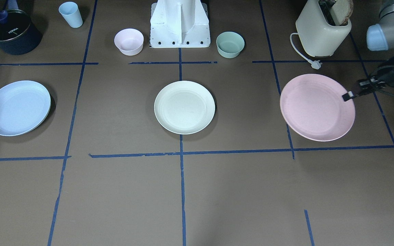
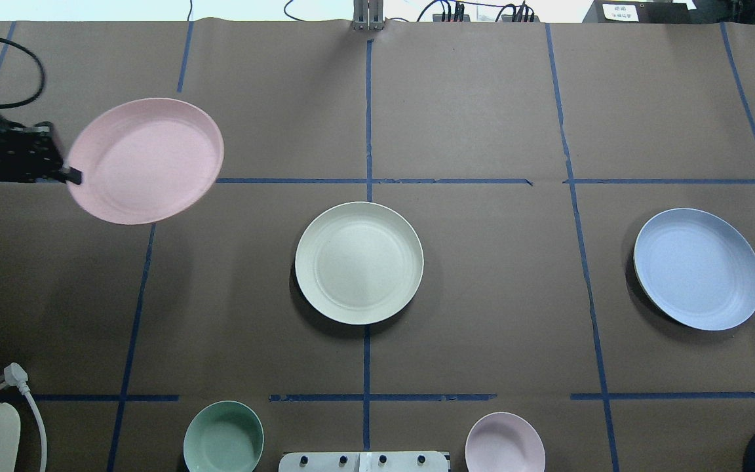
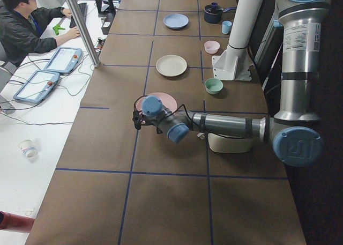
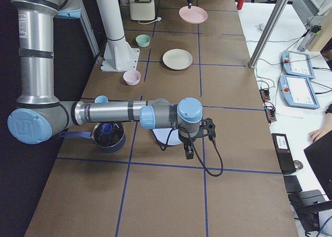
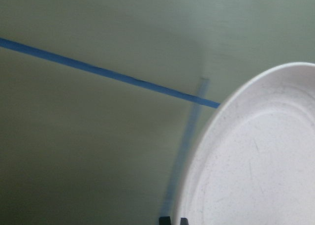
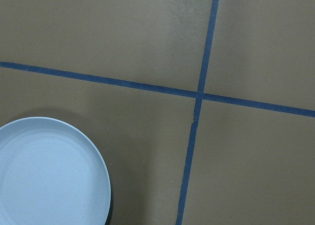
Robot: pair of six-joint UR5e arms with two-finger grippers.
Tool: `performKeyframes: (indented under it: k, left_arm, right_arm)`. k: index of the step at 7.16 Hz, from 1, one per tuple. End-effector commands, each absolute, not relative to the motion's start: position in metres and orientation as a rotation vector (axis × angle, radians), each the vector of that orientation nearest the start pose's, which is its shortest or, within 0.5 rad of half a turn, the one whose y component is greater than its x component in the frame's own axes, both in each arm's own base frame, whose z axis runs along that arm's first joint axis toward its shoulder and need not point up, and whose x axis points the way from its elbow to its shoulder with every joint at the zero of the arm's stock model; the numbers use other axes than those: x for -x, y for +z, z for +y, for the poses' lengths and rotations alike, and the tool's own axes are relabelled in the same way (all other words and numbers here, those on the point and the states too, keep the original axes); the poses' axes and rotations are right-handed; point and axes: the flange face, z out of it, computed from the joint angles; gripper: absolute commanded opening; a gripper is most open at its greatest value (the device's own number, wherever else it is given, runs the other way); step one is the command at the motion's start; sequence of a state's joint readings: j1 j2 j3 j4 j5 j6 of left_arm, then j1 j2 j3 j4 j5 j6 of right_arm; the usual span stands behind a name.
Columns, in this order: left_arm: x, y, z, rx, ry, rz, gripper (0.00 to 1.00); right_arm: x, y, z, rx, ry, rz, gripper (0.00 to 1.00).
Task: Stack three plates with pink and blue
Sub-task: 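Lift the pink plate with the left gripper and lower it onto the cream plate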
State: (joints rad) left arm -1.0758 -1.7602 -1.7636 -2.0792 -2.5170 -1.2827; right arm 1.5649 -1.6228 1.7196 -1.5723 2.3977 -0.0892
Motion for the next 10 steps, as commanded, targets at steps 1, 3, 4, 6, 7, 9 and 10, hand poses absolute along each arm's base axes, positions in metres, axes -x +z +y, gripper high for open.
performKeyframes:
  k: [1,3,4,6,7,9,10]
  left_arm:
    - [-0.350,0.304,-0.473,0.195,-0.347,1.188,0.00]
    - [-0.452,0.267,-0.430,0.187,-0.383,1.180,0.00]
    - [-0.472,0.261,-0.421,0.190,-0.378,1.179,0.00]
    - [-0.481,0.263,-0.417,0.203,-0.377,1.173,0.00]
    - [-0.482,0.265,-0.417,0.199,-0.370,1.172,0.31]
    - [-0.483,0.261,-0.415,0.197,-0.367,1.175,1.00]
    - [-0.480,0.259,-0.413,0.194,-0.364,1.181,1.00]
  right_arm:
    - [-0.057,0.614,-0.473,-0.112,-0.128,-0.823,1.00]
    - [-0.057,0.614,-0.473,-0.122,-0.131,-0.822,1.00]
    - [-0.057,0.613,-0.473,-0.122,-0.129,-0.824,1.00]
    - [-0.056,0.612,-0.473,-0.123,-0.129,-0.835,1.00]
    - [-0.056,0.612,-0.473,-0.123,-0.129,-0.835,1.00]
    - [-0.056,0.610,-0.473,-0.126,-0.129,-0.835,1.00]
    - [-0.056,0.610,-0.473,-0.126,-0.131,-0.835,1.00]
